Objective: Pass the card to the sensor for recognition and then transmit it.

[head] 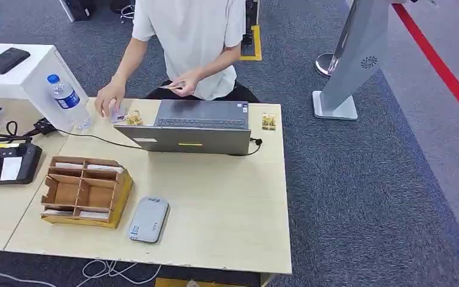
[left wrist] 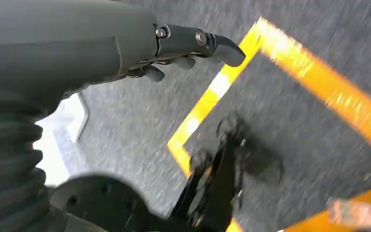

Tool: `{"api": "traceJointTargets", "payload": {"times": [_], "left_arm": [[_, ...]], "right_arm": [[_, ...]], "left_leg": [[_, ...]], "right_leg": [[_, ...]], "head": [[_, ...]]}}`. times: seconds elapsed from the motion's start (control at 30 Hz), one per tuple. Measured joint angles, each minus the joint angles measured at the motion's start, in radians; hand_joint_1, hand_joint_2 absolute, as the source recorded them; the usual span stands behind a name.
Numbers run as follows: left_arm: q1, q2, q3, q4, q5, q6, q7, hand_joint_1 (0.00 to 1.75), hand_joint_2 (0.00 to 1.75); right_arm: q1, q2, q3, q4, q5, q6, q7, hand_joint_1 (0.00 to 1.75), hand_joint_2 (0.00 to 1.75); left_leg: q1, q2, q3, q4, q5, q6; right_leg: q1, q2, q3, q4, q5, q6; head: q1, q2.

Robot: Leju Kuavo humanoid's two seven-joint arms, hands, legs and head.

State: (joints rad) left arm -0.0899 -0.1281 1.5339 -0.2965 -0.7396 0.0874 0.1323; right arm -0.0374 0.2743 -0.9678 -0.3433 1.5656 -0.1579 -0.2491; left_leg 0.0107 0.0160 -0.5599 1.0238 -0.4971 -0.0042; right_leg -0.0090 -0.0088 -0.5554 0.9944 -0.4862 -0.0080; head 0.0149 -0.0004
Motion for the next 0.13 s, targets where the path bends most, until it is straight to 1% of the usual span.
{"api": "traceJointTargets", "payload": {"times": [0.13], "left_arm": [[0.000, -0.020, -0.021, 0.028, -0.023, -0.052, 0.002, 0.00, 1.75]], "right_arm": [[0.005, -0.005, 0.024, -0.001, 0.000, -0.013, -0.007, 0.00, 1.75]], "left_leg": [[0.000, 0.000, 0.000, 0.000, 0.000, 0.000]], "right_leg": [[0.000, 0.000, 0.000, 0.000, 0.000, 0.000]], "head": [[0.000, 0.000]]}}
